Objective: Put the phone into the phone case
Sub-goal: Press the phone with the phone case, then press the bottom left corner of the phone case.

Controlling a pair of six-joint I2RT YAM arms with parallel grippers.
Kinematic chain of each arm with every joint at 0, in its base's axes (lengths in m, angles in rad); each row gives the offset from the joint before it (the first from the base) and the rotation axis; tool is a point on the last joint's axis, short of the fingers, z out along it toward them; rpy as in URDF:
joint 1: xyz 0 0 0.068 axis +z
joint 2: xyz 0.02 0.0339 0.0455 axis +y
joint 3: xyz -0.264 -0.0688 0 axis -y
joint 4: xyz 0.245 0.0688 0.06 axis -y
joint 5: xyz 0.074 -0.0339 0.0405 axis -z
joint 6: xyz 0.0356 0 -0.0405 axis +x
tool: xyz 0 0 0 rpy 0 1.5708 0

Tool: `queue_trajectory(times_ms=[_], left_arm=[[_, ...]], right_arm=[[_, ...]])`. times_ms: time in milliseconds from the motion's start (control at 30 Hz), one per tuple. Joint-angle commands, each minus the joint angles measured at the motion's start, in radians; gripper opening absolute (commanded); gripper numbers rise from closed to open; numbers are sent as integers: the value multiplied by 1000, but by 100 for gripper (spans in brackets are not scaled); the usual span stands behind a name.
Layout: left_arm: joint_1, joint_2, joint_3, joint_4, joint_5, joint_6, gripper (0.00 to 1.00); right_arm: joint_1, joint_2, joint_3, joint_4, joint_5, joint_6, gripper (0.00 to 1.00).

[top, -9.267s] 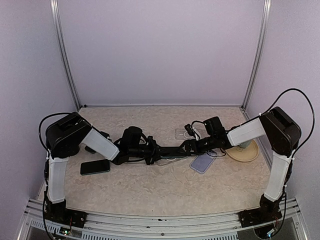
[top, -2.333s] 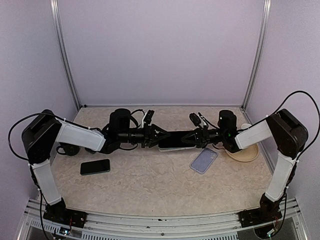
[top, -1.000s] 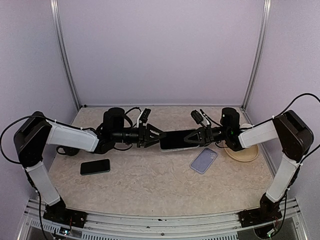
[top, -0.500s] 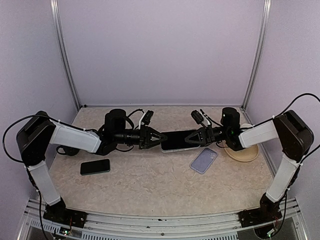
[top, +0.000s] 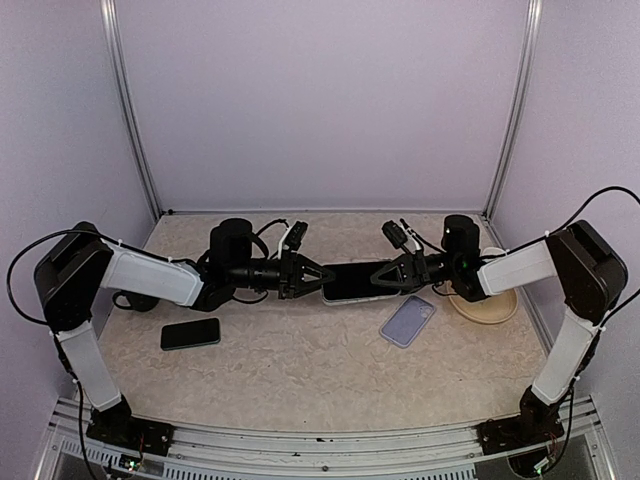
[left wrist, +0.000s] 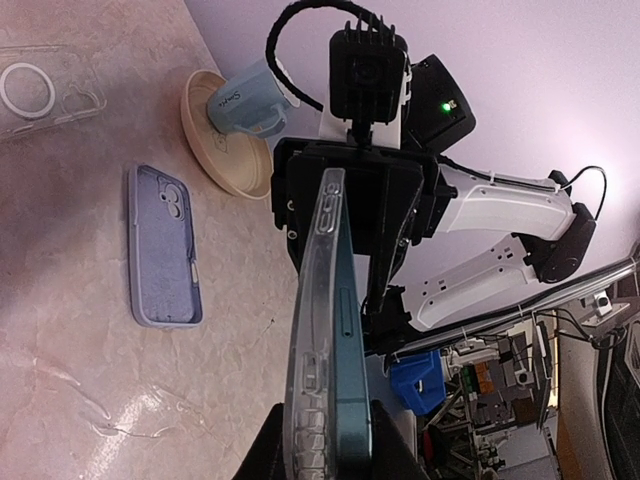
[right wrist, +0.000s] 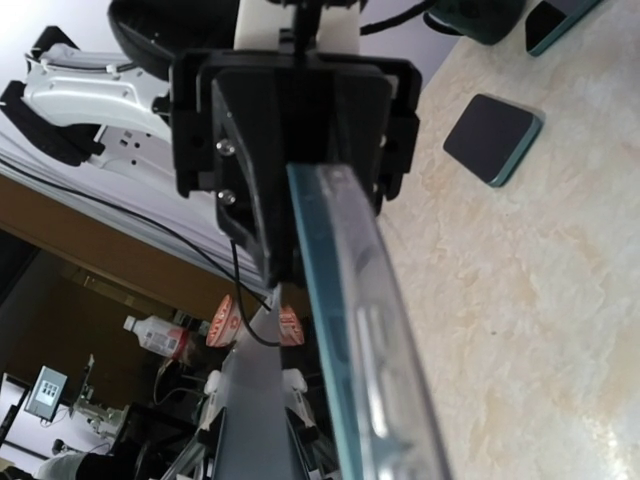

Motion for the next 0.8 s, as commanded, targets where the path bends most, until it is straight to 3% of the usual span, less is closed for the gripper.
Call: queue_trajectory(times_ms=[0, 200, 433, 633, 767], left_arm=[[3, 5, 6, 48, -8, -3, 0], [1, 9, 8, 48, -13, -8, 0], [1, 3, 12, 23, -18, 4, 0], [7, -3, -7, 70, 4, -16, 25], [22, -12, -36, 131, 27, -46, 31]], right_arm=[[-3, -46, -1, 38, -4, -2, 32], [0, -31, -27, 181, -21, 100, 30], [13, 38, -50, 404, -33, 260, 6], [11, 101, -64, 671, -46, 455, 1], [10, 111, -61, 685, -45, 468, 0]])
